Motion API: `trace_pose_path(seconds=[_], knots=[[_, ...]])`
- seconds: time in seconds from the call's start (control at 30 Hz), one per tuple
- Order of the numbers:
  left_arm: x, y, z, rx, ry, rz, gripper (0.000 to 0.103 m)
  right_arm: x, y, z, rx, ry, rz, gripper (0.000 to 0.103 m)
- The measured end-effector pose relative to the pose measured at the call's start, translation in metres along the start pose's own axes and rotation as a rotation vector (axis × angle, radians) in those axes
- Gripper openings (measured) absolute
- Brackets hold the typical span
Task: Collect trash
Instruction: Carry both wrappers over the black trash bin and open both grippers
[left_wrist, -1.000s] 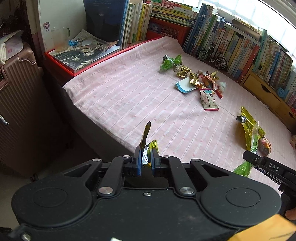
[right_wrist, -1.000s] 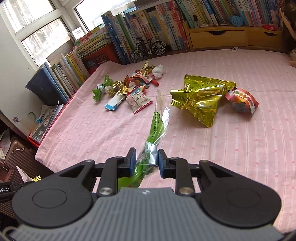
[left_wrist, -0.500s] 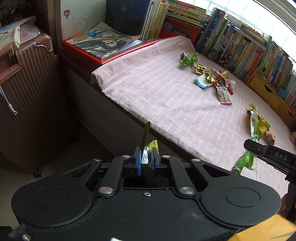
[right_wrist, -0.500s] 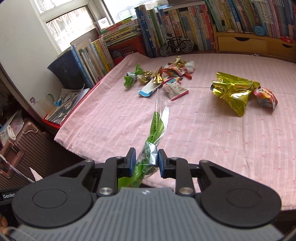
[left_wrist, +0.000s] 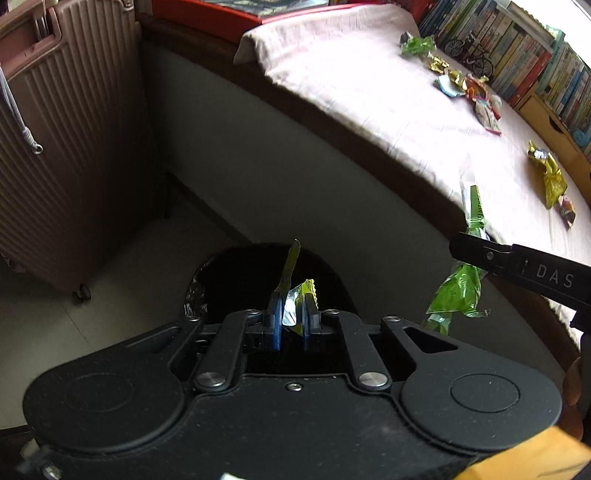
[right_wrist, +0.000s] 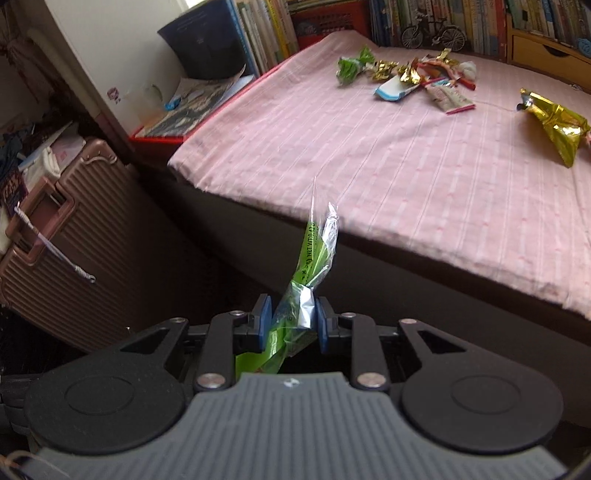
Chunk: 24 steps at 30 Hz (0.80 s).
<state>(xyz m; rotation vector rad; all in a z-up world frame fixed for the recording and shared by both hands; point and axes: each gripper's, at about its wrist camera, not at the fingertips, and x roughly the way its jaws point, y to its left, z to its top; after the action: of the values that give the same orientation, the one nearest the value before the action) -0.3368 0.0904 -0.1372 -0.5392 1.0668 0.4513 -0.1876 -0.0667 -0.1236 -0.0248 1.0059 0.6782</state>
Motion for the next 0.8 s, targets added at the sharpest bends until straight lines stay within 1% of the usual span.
trace_pose_path(seconds=[0.13, 0.23, 0.3, 0.33, 0.43, 0.6, 0.7, 0.73, 0.77, 0.8], knots=[[0.018, 0.012, -0.013, -0.009, 0.042, 0.006, 0.010, 0.026, 0.010, -0.023, -0.037, 0.090, -0.012, 0.031], [0.031, 0.018, -0.017, -0.021, 0.061, 0.014, 0.010, 0.041, 0.013, -0.034, -0.061, 0.142, -0.008, 0.032], [0.042, 0.020, -0.019, -0.021, 0.061, 0.020, 0.017, 0.051, 0.013, -0.038, -0.083, 0.171, 0.004, 0.032], [0.048, 0.021, -0.020, -0.010, 0.063, 0.022, 0.017, 0.056, 0.014, -0.041, -0.099, 0.182, 0.007, 0.032], [0.071, 0.023, -0.019, 0.014, 0.081, 0.019, 0.018, 0.076, 0.014, -0.050, -0.136, 0.222, 0.000, 0.032], [0.106, 0.026, -0.014, 0.026, 0.120, 0.022, 0.017, 0.107, 0.009, -0.058, -0.137, 0.269, -0.009, 0.033], [0.118, 0.024, -0.011, 0.048, 0.140, 0.023, 0.020, 0.116, 0.008, -0.057, -0.135, 0.272, -0.011, 0.039], [0.120, 0.023, -0.011, 0.053, 0.142, 0.023, 0.021, 0.118, 0.008, -0.057, -0.136, 0.273, -0.010, 0.052], [0.122, 0.023, -0.011, 0.059, 0.142, 0.024, 0.028, 0.119, 0.008, -0.058, -0.138, 0.273, -0.008, 0.055], [0.123, 0.022, -0.010, 0.062, 0.141, 0.028, 0.041, 0.120, 0.007, -0.058, -0.139, 0.276, -0.004, 0.056]])
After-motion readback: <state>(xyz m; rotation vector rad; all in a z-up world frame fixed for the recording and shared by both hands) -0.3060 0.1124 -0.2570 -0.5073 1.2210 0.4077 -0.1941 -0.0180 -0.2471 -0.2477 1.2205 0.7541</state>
